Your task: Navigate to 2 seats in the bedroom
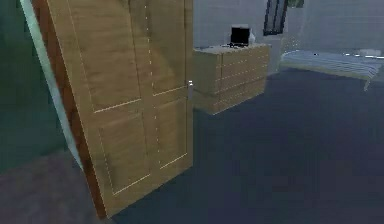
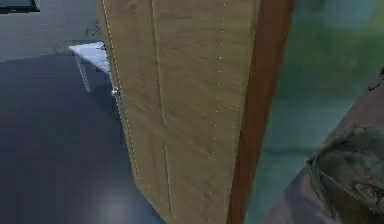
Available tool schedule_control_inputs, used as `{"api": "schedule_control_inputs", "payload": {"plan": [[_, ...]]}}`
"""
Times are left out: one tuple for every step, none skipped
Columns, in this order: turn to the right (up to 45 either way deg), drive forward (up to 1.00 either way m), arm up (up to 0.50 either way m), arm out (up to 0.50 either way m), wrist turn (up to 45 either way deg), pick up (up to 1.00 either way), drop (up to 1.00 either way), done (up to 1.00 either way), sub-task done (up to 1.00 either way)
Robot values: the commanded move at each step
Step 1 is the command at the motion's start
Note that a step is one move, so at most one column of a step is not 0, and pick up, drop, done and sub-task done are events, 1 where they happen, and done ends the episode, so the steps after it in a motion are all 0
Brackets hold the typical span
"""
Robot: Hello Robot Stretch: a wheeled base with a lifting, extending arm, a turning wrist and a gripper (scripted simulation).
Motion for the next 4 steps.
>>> {"api": "schedule_control_inputs", "payload": {"plan": [[45.0,0.00,0.00,0.00,0.0,0.00,0.00,0.00,0.00],[0.0,1.00,0.00,0.00,0.0,0.00,0.00,0.00,0.00],[6.0,0.00,0.00,0.00,0.0,0.00,0.00,0.00,0.00],[0.0,0.35,0.00,0.00,0.0,0.00,0.00,0.00,0.00]]}}
